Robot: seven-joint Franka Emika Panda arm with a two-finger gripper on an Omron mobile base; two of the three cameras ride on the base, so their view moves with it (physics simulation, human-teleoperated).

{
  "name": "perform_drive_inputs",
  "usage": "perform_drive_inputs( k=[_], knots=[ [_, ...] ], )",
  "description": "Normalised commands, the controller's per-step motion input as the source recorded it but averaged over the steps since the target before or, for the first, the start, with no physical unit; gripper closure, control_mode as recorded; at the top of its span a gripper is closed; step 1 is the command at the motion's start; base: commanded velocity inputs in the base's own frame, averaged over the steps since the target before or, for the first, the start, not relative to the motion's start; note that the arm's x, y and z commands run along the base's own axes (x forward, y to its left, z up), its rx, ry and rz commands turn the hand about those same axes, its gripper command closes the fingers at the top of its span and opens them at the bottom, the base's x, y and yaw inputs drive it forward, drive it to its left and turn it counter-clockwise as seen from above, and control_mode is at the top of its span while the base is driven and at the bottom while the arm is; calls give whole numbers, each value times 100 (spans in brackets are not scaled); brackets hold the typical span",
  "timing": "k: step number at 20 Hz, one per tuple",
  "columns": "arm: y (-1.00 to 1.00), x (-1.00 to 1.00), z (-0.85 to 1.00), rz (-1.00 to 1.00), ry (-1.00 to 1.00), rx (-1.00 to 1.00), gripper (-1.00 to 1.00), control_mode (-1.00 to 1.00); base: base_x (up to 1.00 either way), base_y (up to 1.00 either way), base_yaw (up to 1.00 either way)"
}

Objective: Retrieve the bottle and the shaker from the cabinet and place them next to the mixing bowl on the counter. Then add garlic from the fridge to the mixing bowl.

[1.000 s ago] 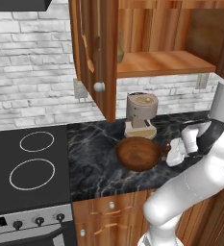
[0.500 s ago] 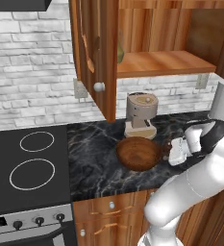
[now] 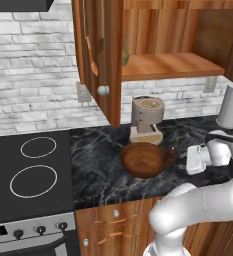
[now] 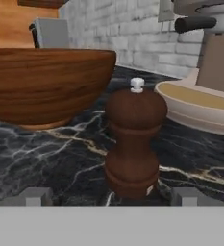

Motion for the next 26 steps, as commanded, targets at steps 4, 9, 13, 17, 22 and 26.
perform_drive_inputs(
  k=[4, 9, 13, 17, 22, 26],
  knots=[
    [15, -62, 45, -29, -1, 0, -100, -100, 0, 0, 0],
    [37, -56, 72, -30, 4, 0, -100, -100, 0, 0, 0],
    [51, -52, 98, -34, 7, -1, -100, -100, 0, 0, 0],
    [49, -30, 100, -33, 15, -2, -100, -100, 0, 0, 0],
    [63, -27, 100, -28, 8, -9, -100, -100, 0, 0, 0],
    [53, -24, 100, -17, 0, -14, -100, -100, 0, 0, 0]
  ],
)
